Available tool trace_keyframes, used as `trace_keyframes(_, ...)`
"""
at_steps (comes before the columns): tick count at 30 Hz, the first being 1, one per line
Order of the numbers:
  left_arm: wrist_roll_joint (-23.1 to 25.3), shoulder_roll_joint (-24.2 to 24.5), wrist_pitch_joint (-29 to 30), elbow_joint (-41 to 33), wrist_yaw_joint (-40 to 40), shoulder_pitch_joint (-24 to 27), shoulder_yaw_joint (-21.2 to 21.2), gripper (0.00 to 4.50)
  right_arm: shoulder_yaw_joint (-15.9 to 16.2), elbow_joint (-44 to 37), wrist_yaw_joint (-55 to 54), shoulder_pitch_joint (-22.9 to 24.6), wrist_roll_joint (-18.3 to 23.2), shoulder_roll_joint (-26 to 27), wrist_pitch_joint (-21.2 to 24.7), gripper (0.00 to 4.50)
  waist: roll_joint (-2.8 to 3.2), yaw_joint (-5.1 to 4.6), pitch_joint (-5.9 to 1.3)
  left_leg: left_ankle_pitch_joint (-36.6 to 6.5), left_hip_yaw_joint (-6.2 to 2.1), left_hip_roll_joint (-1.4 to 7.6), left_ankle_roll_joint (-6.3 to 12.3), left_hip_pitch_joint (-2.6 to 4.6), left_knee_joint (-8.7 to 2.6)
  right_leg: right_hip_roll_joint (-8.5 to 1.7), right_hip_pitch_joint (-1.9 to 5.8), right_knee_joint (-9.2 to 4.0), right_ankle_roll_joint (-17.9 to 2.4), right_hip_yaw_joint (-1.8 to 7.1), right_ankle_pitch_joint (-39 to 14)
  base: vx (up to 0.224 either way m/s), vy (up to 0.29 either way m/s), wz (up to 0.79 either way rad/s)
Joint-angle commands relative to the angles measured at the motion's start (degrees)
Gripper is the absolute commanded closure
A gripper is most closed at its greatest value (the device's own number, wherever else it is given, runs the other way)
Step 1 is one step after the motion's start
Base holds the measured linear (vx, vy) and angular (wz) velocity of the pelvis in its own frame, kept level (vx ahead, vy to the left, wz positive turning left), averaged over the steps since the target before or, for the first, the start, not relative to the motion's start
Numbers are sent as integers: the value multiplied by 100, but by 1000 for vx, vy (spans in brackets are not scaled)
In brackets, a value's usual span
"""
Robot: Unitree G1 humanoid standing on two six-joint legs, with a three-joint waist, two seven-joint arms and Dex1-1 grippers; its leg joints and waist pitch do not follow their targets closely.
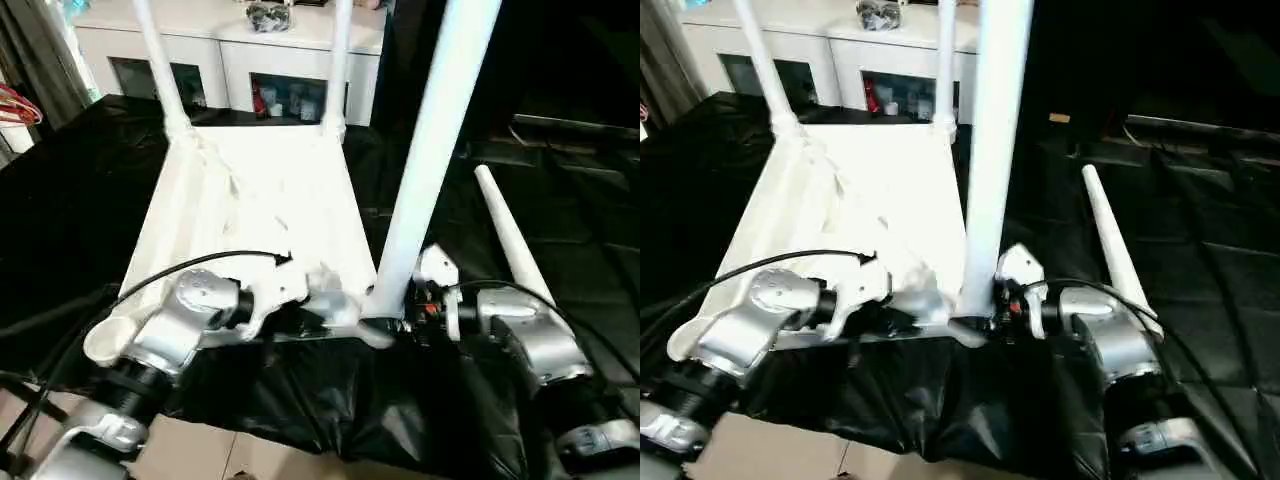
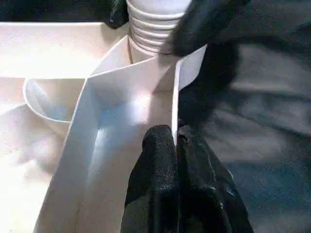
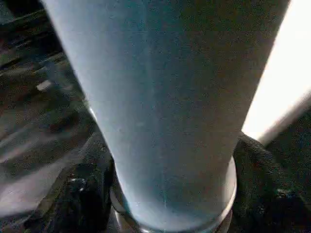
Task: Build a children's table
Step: Rotate leg to tighten
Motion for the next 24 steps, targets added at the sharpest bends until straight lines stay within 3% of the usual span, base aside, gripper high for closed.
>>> trace_keyframes(1, -27, -394, 64, -85, 590, -201, 75, 450, 179, 311, -638, -100, -145, 409, -73, 178, -8, -40, -366, -1379, -118, 246, 110, 87, -413, -507, 281, -460, -830, 291, -2357, 0, 0, 0)
trace_keyframes(3, 59, -597, 152, -49, 956, -259, 104, 450, 18, 661, -1360, -248, -219, 653, -116, 178, 0, -133, -345, -1534, -119, 236, 50, 116, -404, -503, 235, -503, -813, 278, -2567, 0, 0, 0)
trace_keyframes(5, 147, -823, 257, -1, 1344, -327, 137, 450, -153, 972, -2052, -405, -245, 917, -142, 179, 1, -193, -347, -1545, -143, 221, 49, 81, -410, -497, 263, -516, -718, 254, -2724, 0, 0, 0)
trace_keyframes(8, 293, -1237, 409, 166, 2031, -470, 195, 450, -390, 1458, -3134, -706, -306, 1341, -191, 180, 0, -282, -358, -1506, -142, 210, 62, 71, -394, -491, 246, -526, -715, 252, -2677, 0, 0, 0)
trace_keyframes(11, 308, -1427, 424, 234, 2235, -514, 218, 450, -443, 1647, -3449, -828, -388, 1511, -370, 180, -19, -264, -373, -1433, -119, 203, 156, 84, -373, -498, 228, -522, -764, 269, -2520, 0, 0, 0)
trace_keyframes(13, 308, -1451, 369, 231, 2177, -516, 149, 450, -470, 1718, -3417, -888, -351, 1561, -490, 180, -27, -248, -394, -1256, -118, 219, 223, 47, -380, -498, 260, -466, -843, 281, -2178, 0, 0, 0)
trace_keyframes(16, 325, -1418, 322, 183, 2066, -480, 103, 450, -556, 1786, -3271, -956, -262, 1550, -582, 110, 1, -228, -413, -1053, -103, 233, 312, 43, -372, -488, 280, -380, -1076, 298, -1536, 0, 0, 0)
trace_keyframes(24, 135, -962, 138, -125, 1225, -257, -41, 450, -345, 1658, -2199, -877, -281, 1049, -774, 88, 8, -198, -417, -961, -92, 247, 427, 43, -365, -497, 308, -350, -1203, 304, -1316, 0, 0, 0)
